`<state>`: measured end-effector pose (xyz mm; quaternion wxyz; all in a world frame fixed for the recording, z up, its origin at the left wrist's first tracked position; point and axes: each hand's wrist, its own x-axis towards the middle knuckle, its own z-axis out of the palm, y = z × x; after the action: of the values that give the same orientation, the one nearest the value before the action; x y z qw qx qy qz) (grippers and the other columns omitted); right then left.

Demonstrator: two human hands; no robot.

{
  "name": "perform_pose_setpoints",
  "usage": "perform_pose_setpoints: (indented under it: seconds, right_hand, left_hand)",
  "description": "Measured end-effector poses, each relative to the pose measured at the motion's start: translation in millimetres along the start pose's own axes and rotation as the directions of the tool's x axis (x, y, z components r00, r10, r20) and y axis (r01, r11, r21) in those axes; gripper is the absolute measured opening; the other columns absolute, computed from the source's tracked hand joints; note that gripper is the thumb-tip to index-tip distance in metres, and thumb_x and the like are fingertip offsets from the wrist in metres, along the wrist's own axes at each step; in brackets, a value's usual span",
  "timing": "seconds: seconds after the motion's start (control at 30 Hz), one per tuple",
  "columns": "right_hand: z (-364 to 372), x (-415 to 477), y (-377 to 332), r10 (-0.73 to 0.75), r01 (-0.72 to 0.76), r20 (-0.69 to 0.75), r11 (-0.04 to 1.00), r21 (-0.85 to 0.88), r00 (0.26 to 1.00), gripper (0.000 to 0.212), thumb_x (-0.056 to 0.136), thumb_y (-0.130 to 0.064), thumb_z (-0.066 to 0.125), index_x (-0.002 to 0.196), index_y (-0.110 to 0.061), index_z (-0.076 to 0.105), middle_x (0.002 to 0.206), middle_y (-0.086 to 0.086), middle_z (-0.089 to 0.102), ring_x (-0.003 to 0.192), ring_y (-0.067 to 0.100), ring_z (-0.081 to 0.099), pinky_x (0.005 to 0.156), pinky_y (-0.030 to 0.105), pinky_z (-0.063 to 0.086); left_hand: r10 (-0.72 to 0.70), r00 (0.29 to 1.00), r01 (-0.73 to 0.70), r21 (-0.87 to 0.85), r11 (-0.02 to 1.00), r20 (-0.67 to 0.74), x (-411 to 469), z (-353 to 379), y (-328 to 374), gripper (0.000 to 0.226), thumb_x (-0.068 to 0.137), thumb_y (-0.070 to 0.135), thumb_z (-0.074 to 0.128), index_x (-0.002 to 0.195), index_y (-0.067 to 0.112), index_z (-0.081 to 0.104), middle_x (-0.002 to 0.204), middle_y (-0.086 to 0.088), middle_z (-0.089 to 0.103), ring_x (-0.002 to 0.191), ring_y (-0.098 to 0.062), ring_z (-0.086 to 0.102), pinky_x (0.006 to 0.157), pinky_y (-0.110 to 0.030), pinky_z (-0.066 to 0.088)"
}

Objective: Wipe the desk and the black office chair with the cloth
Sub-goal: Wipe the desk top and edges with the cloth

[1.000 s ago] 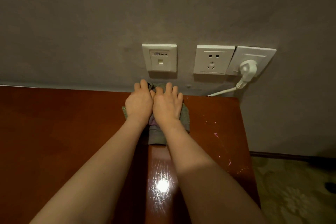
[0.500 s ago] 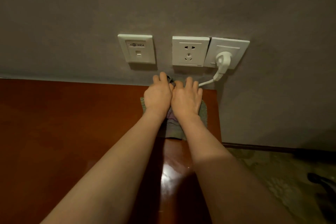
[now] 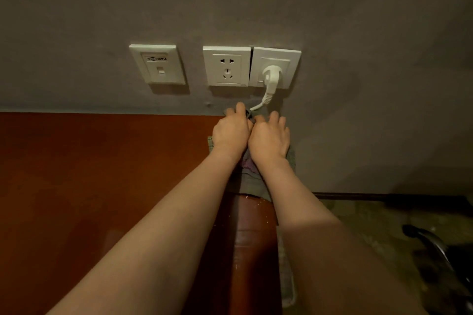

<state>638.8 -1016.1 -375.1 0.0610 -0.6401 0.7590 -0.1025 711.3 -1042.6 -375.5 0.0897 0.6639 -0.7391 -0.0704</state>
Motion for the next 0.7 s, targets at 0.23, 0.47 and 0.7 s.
perform_pose_setpoints:
  seconds: [0.23, 0.47, 0.7]
  right_hand:
    - [-38, -13, 7, 0.049, -0.061, 0.269, 0.997, 0.038, 0.962, 0.034, 0.098, -0.016, 0.038, 0.127, -0.007, 0.053, 0.132, 0.018, 0.047, 0.124, 0.035, 0.041, 0.096, 0.036, 0.039]
    - [-61, -47, 10, 0.074, -0.095, 0.401, 0.995, 0.033, 0.913, 0.035, 0.096, -0.024, 0.044, 0.124, -0.006, 0.054, 0.130, 0.018, 0.054, 0.121, 0.033, 0.050, 0.094, 0.035, 0.042]
    - [-69, -91, 15, 0.091, -0.097, 0.452, 0.995, -0.011, 0.887, 0.032, 0.096, -0.025, 0.046, 0.121, -0.007, 0.056, 0.127, 0.017, 0.056, 0.117, 0.032, 0.053, 0.091, 0.035, 0.044]
  left_hand:
    - [-0.017, 0.956, 0.028, -0.036, 0.999, 0.294, -12, -28, 15, 0.033, 0.098, 0.017, 0.038, 0.127, 0.003, 0.044, 0.123, -0.022, 0.055, 0.113, -0.040, 0.053, 0.085, -0.042, 0.045]
    - [0.013, 0.892, 0.041, -0.110, 0.993, 0.451, -44, -31, 13, 0.028, 0.095, 0.020, 0.043, 0.118, 0.004, 0.048, 0.121, -0.021, 0.055, 0.110, -0.040, 0.053, 0.083, -0.040, 0.044]
    - [0.044, 0.852, 0.043, -0.153, 0.987, 0.522, -86, -30, 13, 0.027, 0.095, 0.022, 0.044, 0.115, 0.006, 0.049, 0.120, -0.020, 0.056, 0.108, -0.039, 0.054, 0.083, -0.039, 0.044]
